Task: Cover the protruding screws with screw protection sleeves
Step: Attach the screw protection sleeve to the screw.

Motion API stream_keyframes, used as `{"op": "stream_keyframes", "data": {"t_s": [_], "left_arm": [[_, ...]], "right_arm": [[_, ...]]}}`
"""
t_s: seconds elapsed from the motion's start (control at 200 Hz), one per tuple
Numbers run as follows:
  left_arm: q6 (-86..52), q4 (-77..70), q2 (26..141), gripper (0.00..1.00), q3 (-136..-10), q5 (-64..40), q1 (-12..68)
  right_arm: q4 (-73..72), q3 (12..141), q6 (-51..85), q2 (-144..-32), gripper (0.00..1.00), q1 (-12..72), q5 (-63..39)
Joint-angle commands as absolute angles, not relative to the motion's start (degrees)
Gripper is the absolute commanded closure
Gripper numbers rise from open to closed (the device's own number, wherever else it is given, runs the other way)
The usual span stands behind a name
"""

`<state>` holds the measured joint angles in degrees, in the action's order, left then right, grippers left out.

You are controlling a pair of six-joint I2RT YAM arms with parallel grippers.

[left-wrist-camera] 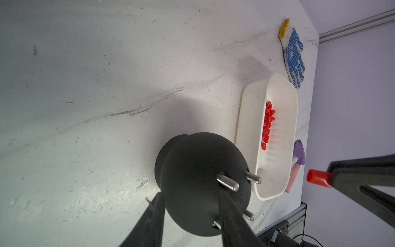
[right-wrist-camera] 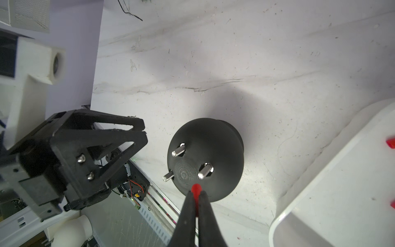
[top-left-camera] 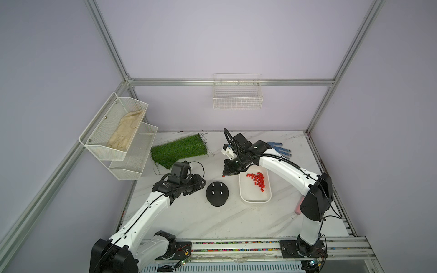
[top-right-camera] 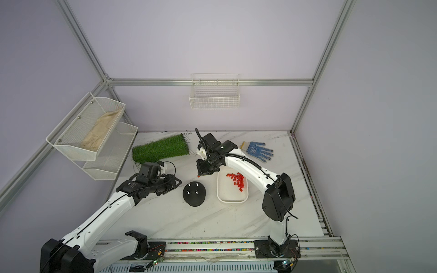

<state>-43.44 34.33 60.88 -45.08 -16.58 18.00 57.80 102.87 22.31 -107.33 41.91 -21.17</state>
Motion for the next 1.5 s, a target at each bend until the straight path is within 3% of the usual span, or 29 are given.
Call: {"op": "stream_keyframes", "data": {"t_s": [0.0, 0.445, 1.495], "left_arm": [[-40.61, 35.61, 58.31, 0.56, -43.50, -19.61, 17.58], [-39.89, 38.95, 57.32, 0.53, -44.01, -21.66, 17.57], [-41.48, 35.50, 57.22, 0.52, -41.36, -23.40, 17.61]], "right_arm": [[63.72, 106.31, 20.33, -108.99, 0.91, 42.77, -19.41], [68.98, 111.33, 18.46, -113.57, 0.91, 45.04, -19.75], [66.46, 111.47, 19.42, -116.06, 0.91, 45.54, -17.67]]}}
